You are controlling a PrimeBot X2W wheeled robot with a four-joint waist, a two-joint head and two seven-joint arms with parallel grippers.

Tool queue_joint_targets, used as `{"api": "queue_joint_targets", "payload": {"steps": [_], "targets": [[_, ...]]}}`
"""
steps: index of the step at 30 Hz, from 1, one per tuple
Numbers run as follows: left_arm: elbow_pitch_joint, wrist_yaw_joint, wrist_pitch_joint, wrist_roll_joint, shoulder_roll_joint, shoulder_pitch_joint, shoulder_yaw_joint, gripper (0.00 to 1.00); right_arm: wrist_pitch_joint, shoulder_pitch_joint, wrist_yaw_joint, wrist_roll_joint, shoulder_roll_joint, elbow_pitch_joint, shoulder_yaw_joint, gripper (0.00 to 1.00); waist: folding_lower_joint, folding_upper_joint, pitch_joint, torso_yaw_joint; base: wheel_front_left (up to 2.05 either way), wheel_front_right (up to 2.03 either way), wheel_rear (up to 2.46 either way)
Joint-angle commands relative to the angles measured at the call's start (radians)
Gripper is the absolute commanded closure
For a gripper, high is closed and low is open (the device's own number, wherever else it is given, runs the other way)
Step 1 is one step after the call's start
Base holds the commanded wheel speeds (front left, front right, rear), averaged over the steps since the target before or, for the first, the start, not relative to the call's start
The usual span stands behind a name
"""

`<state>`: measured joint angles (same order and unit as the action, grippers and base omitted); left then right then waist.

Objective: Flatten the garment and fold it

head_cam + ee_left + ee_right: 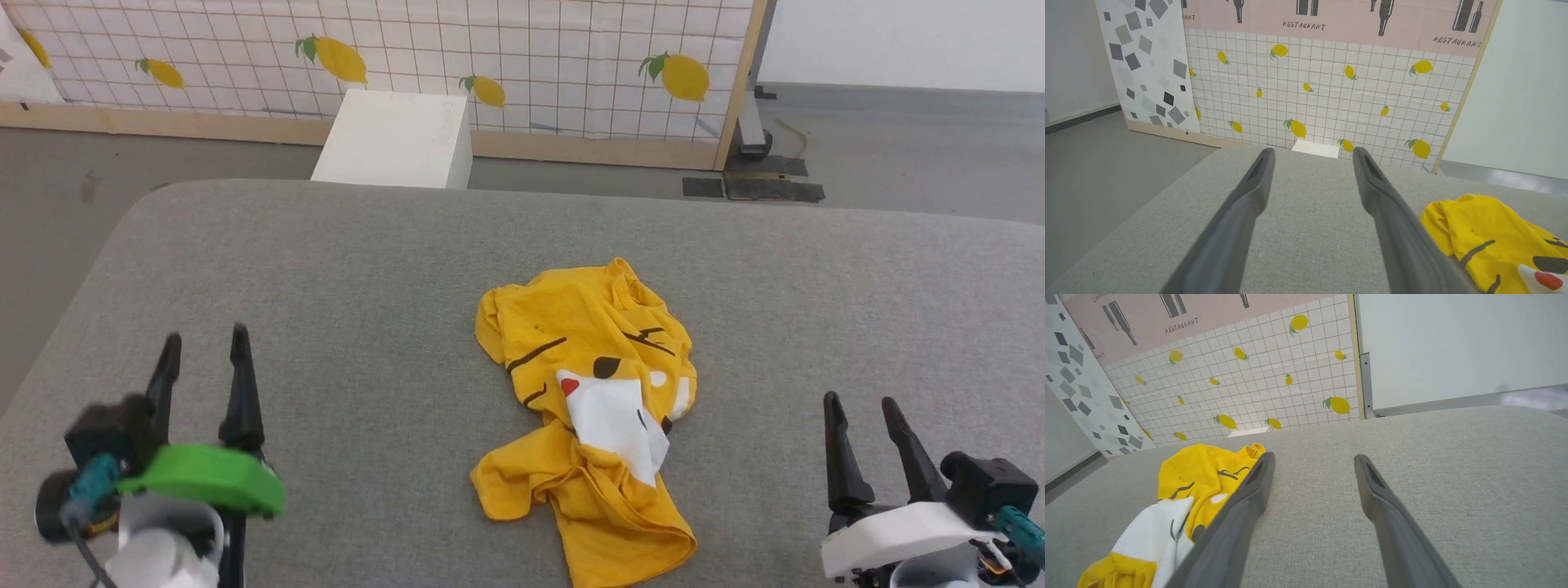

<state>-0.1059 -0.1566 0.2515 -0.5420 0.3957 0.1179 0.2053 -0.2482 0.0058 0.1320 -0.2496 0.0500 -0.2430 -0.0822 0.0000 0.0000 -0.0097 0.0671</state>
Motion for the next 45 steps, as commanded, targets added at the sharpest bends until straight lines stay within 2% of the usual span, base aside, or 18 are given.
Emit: {"api": "queue_joint_targets", "payload": {"steps": [1, 6, 11, 14, 20, 25, 27, 32, 38, 39, 40, 41, 45], "targets": [[0.023, -0.009, 0.007, 0.017, -0.011, -0.039, -0.006, 0.00, 0.005, 0.012, -0.001, 0.002, 0.000, -0.004, -0.006, 0.00, 0.0000, 0.0000, 0.002, 0.001, 0.00, 0.00, 0.00], [0.095, -0.023, 0.010, 0.056, -0.068, -0.145, -0.026, 0.00, 0.019, 0.018, -0.001, 0.007, 0.000, -0.001, -0.008, 0.00, 0.0000, 0.0000, 0.013, 0.001, 0.00, 0.00, 0.00], [0.113, -0.009, 0.010, 0.082, -0.119, -0.174, -0.047, 0.00, 0.060, -0.016, -0.001, 0.021, 0.000, 0.004, 0.010, 0.00, 0.0000, 0.0000, 0.039, 0.006, 0.00, 0.00, 0.00], [0.113, 0.009, 0.010, 0.099, -0.139, -0.163, -0.051, 0.00, 0.155, -0.091, -0.001, 0.043, 0.000, -0.011, 0.043, 0.00, 0.0000, 0.0000, 0.063, 0.011, 0.00, 0.00, 0.00], [0.094, 0.046, 0.010, 0.125, -0.176, -0.113, -0.052, 0.00, 0.494, -0.296, -0.001, 0.107, 0.001, -0.102, 0.108, 0.00, 0.0000, 0.0000, 0.117, 0.048, 0.00, 0.00, 0.00], [0.068, 0.080, 0.010, 0.140, -0.211, -0.066, -0.054, 0.00, 0.779, -0.431, -0.001, 0.166, 0.038, -0.181, 0.152, 0.00, 0.0000, 0.0000, 0.166, 0.100, 0.00, 0.00, 0.00], [0.058, 0.090, 0.010, 0.144, -0.225, -0.055, -0.059, 0.00, 0.852, -0.464, -0.001, 0.175, 0.053, -0.198, 0.172, 0.00, 0.0000, 0.0000, 0.185, 0.119, 0.00, 0.00, 0.00], [0.046, 0.116, 0.010, 0.157, -0.259, -0.035, -0.077, 0.00, 0.944, -0.491, -0.001, 0.176, 0.085, -0.219, 0.216, 0.00, 0.0000, 0.0000, 0.226, 0.161, 0.00, 0.00, 0.00], [0.024, 0.148, 0.010, 0.169, -0.281, -0.023, -0.102, 0.00, 0.940, -0.475, -0.001, 0.147, 0.098, -0.232, 0.268, 0.00, 0.0000, 0.0000, 0.253, 0.184, 0.00, 0.00, 0.00], [0.019, 0.151, 0.010, 0.172, -0.284, -0.023, -0.106, 0.00, 0.937, -0.474, -0.001, 0.138, 0.099, -0.234, 0.270, 0.49, 0.0000, 0.0000, 0.253, 0.183, 0.00, 0.00, 0.00], [0.017, 0.153, 0.010, 0.174, -0.287, -0.023, -0.110, 0.00, 0.927, -0.475, -0.001, 0.133, 0.101, -0.232, 0.272, 0.69, 0.0000, 0.0000, 0.253, 0.180, 0.00, 0.00, 0.00], [0.013, 0.157, 0.010, 0.174, -0.290, -0.025, -0.114, 0.00, 0.916, -0.477, -0.001, 0.129, 0.106, -0.229, 0.278, 1.00, 0.0000, 0.0000, 0.250, 0.174, 0.00, 0.00, 0.00], [0.002, 0.169, 0.010, 0.182, -0.300, -0.032, -0.125, 0.00, 0.873, -0.490, -0.001, 0.101, 0.126, -0.200, 0.264, 1.00, 0.0000, 0.0000, 0.230, 0.141, 0.00, 0.00, 0.00]]}}
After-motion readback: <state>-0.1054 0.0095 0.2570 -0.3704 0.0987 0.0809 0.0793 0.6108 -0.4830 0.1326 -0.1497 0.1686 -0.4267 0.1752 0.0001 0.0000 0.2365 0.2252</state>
